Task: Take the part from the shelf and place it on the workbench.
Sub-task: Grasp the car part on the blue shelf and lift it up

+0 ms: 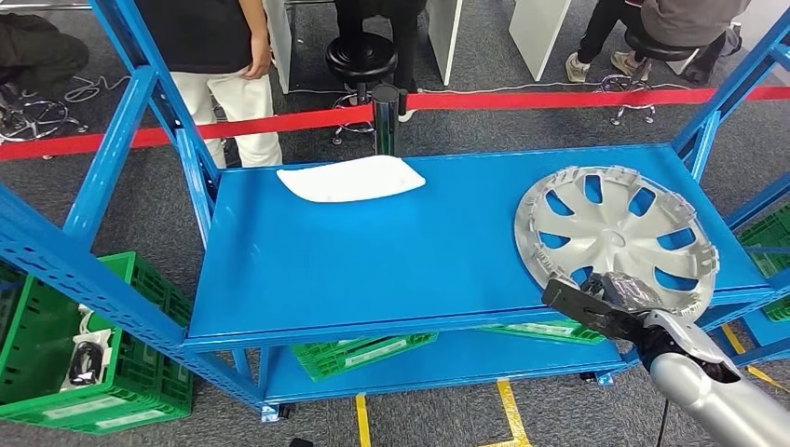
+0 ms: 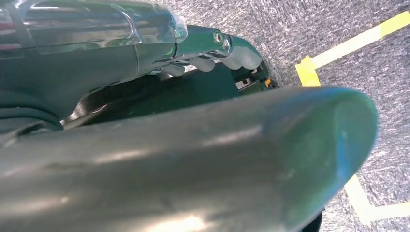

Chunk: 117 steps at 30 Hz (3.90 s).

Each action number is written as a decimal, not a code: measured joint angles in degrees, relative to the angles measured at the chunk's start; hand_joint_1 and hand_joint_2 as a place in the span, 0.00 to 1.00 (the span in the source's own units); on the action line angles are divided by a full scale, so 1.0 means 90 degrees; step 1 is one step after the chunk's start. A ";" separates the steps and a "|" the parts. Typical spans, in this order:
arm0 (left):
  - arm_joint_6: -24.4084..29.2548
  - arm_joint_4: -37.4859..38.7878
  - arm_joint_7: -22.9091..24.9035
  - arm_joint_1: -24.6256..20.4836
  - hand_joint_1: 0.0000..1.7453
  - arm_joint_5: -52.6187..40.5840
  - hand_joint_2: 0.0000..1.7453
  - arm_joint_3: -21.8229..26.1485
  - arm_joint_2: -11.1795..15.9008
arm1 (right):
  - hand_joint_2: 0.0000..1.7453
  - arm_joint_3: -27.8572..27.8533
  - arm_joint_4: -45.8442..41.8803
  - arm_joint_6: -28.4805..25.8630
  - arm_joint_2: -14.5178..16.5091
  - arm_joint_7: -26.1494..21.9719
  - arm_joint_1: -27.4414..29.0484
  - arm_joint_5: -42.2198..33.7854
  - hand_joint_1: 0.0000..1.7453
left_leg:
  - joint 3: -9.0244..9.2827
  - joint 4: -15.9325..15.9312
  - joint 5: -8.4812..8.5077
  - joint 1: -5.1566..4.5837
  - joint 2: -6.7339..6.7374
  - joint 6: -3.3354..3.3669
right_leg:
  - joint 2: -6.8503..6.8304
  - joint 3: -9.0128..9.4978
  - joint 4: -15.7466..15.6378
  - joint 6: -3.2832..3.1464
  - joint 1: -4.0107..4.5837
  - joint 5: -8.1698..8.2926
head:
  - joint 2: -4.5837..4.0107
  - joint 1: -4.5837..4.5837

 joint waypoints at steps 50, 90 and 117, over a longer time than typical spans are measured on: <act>0.0273 0.0000 -0.0091 0.0010 0.00 -0.0002 0.00 0.0002 -0.0055 | 1.00 -0.1358 -0.1701 -0.1969 0.0899 -0.0859 0.0858 0.0730 0.00 | 0.0002 -0.0003 0.0000 0.0000 -0.0020 0.0000 | 0.0014 -0.0002 0.0000 0.0000 0.0000 0.0000 | 0.0000 -0.0001; 0.0041 0.0000 -0.0012 0.0004 0.00 -0.0080 0.00 -0.0001 -0.0046 | 1.00 -0.0721 -0.0789 -0.0282 -0.0316 0.0385 0.1157 -0.0420 0.00 | -0.0002 -0.0003 0.0001 -0.0002 -0.0020 0.0000 | -0.0008 -0.0001 0.0000 0.0004 -0.0002 -0.0007 | 0.0000 -0.0001; 0.0120 0.0000 -0.0048 0.0006 0.00 -0.0026 0.00 0.0004 -0.0046 | 1.00 -0.0563 -0.0517 -0.0456 -0.0213 0.0068 0.0981 -0.0232 1.00 | 0.0001 -0.0003 0.0000 -0.0002 0.0009 0.0000 | 0.0000 -0.0001 0.0000 0.0004 -0.0002 -0.0007 | 0.0000 -0.0004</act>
